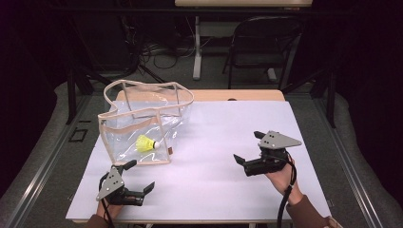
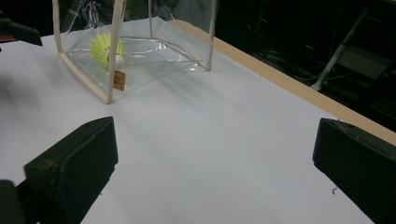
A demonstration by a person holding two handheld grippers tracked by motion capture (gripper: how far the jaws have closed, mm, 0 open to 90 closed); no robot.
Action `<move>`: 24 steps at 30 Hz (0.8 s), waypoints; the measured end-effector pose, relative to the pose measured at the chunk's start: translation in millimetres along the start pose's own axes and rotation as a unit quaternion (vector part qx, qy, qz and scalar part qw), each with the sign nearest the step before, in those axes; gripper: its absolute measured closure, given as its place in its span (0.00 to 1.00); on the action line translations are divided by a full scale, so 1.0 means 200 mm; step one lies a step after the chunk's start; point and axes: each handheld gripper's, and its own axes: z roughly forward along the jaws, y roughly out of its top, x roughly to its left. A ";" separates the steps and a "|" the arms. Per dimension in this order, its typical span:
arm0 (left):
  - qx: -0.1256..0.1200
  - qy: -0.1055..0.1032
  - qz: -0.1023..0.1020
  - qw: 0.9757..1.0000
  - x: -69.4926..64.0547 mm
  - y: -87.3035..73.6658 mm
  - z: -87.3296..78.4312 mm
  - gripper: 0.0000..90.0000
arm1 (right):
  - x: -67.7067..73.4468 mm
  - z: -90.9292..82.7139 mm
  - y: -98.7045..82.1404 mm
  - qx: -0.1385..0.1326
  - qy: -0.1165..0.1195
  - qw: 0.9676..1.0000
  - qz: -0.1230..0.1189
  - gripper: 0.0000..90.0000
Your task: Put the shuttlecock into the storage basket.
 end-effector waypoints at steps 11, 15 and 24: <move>0.000 0.000 0.000 1.000 0.00 0.00 0.00 0.00 | 0.04 -0.03 -0.12 -0.007 -0.008 1.000 0.001 0.00; 0.000 0.000 0.000 1.000 0.00 0.00 0.00 0.00 | 0.04 -0.04 -0.16 -0.010 -0.008 1.000 0.004 0.00; 0.001 0.000 0.001 1.000 0.00 0.00 0.00 0.00 | 0.06 -0.07 -0.24 -0.013 -0.013 1.000 -0.003 0.00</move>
